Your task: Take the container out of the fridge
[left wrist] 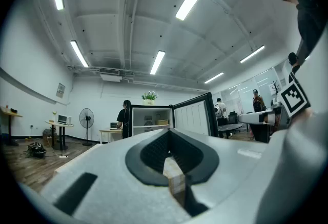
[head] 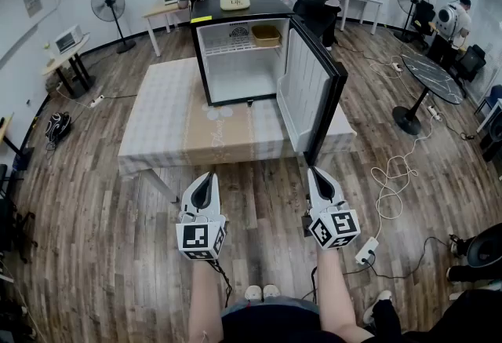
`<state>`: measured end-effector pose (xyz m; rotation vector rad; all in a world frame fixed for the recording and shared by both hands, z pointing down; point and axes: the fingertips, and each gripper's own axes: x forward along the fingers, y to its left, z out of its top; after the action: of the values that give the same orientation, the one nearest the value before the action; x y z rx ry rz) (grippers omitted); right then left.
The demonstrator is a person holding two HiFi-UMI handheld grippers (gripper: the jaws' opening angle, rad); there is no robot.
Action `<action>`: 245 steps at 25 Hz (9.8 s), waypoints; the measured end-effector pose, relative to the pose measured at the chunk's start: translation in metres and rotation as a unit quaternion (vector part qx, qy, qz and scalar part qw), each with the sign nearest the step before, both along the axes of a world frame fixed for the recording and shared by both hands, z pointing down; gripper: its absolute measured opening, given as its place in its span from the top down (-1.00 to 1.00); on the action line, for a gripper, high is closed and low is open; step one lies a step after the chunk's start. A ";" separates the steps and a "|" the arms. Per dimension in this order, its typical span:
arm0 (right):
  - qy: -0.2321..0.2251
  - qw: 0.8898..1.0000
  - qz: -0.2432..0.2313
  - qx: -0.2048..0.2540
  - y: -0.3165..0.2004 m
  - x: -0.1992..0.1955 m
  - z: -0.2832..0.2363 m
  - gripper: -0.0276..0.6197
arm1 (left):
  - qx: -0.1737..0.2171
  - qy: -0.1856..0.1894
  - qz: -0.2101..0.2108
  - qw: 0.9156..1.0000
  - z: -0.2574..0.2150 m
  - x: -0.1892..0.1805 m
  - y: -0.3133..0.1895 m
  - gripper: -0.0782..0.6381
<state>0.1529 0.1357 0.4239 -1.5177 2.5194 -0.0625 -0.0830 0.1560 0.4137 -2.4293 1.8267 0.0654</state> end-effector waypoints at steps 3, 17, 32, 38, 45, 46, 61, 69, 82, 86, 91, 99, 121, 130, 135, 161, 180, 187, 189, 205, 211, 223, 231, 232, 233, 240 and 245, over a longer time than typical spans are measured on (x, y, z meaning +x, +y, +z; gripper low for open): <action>-0.001 1.000 -0.001 -0.001 0.002 -0.002 0.000 0.90 | 0.000 0.000 0.000 1.000 0.000 -0.001 0.002 0.76; -0.009 1.000 -0.009 0.004 0.005 -0.010 -0.002 0.89 | -0.004 0.000 -0.008 1.000 0.002 -0.010 0.006 0.76; -0.010 1.000 -0.005 0.007 0.006 -0.013 -0.004 0.55 | -0.007 0.001 -0.007 1.000 0.004 -0.014 0.008 0.76; -0.009 1.000 -0.004 0.007 0.003 -0.019 -0.003 0.30 | -0.008 0.005 -0.007 1.000 0.007 -0.021 0.007 0.76; -0.005 1.000 -0.001 0.007 -0.005 -0.033 -0.003 0.13 | -0.007 0.007 -0.004 1.000 0.008 -0.034 -0.001 0.76; -0.002 1.000 0.000 0.008 -0.006 -0.036 -0.003 0.11 | -0.006 0.007 -0.003 1.000 0.007 -0.036 -0.002 0.76; 0.011 0.999 0.004 0.033 -0.042 -0.062 -0.016 0.07 | 0.005 0.008 0.005 1.000 0.006 -0.056 -0.043 0.76; 0.011 0.998 -0.019 0.055 -0.123 -0.089 -0.020 0.07 | 0.017 0.001 -0.013 1.000 0.007 -0.076 -0.115 0.76; 0.026 0.996 -0.060 0.052 -0.331 -0.124 -0.031 0.07 | -0.002 0.008 -0.033 0.999 0.018 -0.076 -0.314 0.76; 0.025 0.996 -0.067 0.049 -0.390 -0.131 -0.036 0.07 | -0.005 0.005 -0.029 1.000 0.015 -0.069 -0.377 0.76; 0.019 0.997 -0.063 0.040 -0.453 -0.130 -0.035 0.07 | -0.011 -0.004 -0.023 1.000 0.010 -0.063 -0.440 0.76; 0.034 0.997 -0.056 0.029 -0.497 -0.128 -0.035 0.07 | -0.015 -0.015 0.006 1.000 0.007 -0.042 -0.491 0.76; 0.472 0.882 -0.005 -0.007 -0.548 -0.145 -0.012 0.07 | 0.002 0.002 0.080 0.997 -0.009 -0.023 -0.546 0.76; 0.661 0.750 -0.008 0.004 -0.574 -0.138 -0.006 0.07 | 0.006 0.013 0.083 0.996 -0.010 -0.025 -0.551 0.76; 0.707 0.707 -0.009 0.002 -0.591 -0.128 0.002 0.07 | 0.004 0.015 0.085 0.996 -0.008 -0.022 -0.552 0.76; 0.774 0.633 0.014 -0.009 -0.631 -0.119 0.008 0.38 | -0.002 0.019 0.080 0.997 -0.003 -0.032 -0.555 0.76; 0.757 0.653 -0.019 -0.008 -0.612 -0.130 0.006 0.83 | -0.004 0.017 0.081 0.997 -0.004 -0.031 -0.554 0.76; 0.706 0.708 -0.032 -0.022 -0.590 -0.137 -0.002 0.83 | -0.002 0.017 0.080 0.997 -0.005 -0.032 -0.552 0.76; 0.681 0.730 -0.037 -0.025 -0.581 -0.140 -0.005 0.83 | -0.002 0.017 0.079 0.997 -0.005 -0.033 -0.551 0.76; 0.391 0.918 -0.070 0.017 -0.503 -0.166 -0.026 0.83 | -0.004 0.009 0.075 0.997 -0.005 -0.040 -0.527 0.76; 0.231 0.966 -0.101 0.052 -0.481 -0.163 -0.043 0.83 | -0.003 0.005 0.072 0.997 -0.007 -0.044 -0.517 0.76; 0.063 0.994 -0.078 0.053 -0.466 -0.139 -0.032 0.84 | 0.005 0.001 0.065 0.998 -0.014 -0.051 -0.512 0.76; 0.025 0.997 -0.054 0.046 -0.465 -0.128 -0.020 0.84 | 0.008 0.001 0.063 0.998 -0.015 -0.055 -0.509 0.76; 0.027 0.997 -0.052 0.046 -0.465 -0.127 -0.020 0.84 | 0.007 0.001 0.062 0.998 -0.015 -0.056 -0.509 0.76; 0.029 0.997 -0.050 0.046 -0.465 -0.127 -0.020 0.84 | 0.008 0.001 0.062 0.998 -0.014 -0.057 -0.509 0.76; 0.037 0.997 -0.049 0.048 -0.465 -0.127 -0.020 0.84 | 0.008 0.003 0.062 0.998 -0.014 -0.058 -0.510 0.76; 0.040 0.997 -0.048 0.047 -0.464 -0.126 -0.020 0.84 | 0.007 0.002 0.064 0.998 -0.013 -0.057 -0.510 0.76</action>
<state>0.0273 -0.3282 0.4038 -1.3903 2.6164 0.1049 -0.1396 -0.3538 0.4011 -2.5355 1.6646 0.0907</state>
